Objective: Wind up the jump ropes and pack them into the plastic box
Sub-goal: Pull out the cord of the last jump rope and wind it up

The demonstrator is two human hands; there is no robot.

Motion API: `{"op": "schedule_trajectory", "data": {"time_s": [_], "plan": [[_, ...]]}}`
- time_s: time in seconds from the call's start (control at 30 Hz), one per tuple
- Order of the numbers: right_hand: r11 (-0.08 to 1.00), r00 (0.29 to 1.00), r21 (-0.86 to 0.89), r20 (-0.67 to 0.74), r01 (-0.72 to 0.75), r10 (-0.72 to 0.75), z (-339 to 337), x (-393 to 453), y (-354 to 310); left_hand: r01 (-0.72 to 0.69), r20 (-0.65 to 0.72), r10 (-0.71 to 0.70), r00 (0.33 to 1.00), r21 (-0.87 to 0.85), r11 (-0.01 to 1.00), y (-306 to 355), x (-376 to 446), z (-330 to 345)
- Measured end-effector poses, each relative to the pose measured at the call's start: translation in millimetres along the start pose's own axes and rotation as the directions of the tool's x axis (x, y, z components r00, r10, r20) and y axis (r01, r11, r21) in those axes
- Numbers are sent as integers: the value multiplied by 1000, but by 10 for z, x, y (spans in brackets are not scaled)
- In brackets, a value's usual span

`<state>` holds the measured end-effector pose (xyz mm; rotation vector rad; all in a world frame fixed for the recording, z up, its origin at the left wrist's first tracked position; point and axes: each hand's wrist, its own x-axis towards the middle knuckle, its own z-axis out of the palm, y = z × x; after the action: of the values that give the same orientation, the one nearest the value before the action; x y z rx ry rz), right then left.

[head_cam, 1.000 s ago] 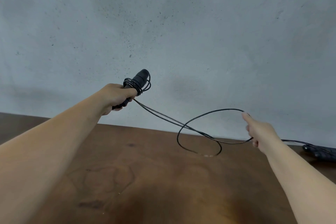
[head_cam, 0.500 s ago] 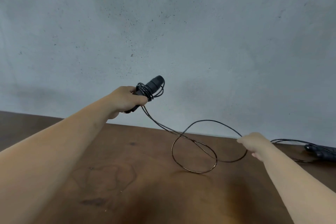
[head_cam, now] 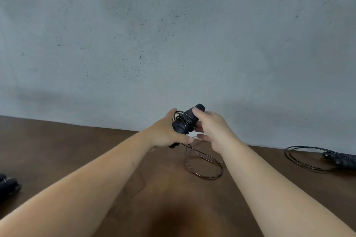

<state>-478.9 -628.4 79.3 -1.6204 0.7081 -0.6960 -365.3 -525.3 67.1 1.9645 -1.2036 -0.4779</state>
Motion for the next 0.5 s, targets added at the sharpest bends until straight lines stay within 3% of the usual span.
{"op": "schedule_trajectory", "data": {"time_s": [0.2, 0.3, 0.4, 0.5], "plan": [[974, 997, 220, 43, 46, -57, -125, 16, 174, 39, -71, -45, 996, -76, 996, -101, -32, 130], [945, 998, 323, -46, 56, -44, -159, 61, 238, 66, -89, -73, 993, -79, 995, -61, -42, 121], [992, 996, 123, -90, 24, -13, -181, 119, 223, 30, -109, -13, 994, 164, 986, -36, -48, 43], [994, 996, -101, -78, 44, -51, -155, 139, 211, -61, -78, 109, 991, 463, 884, -7, -50, -42]]}}
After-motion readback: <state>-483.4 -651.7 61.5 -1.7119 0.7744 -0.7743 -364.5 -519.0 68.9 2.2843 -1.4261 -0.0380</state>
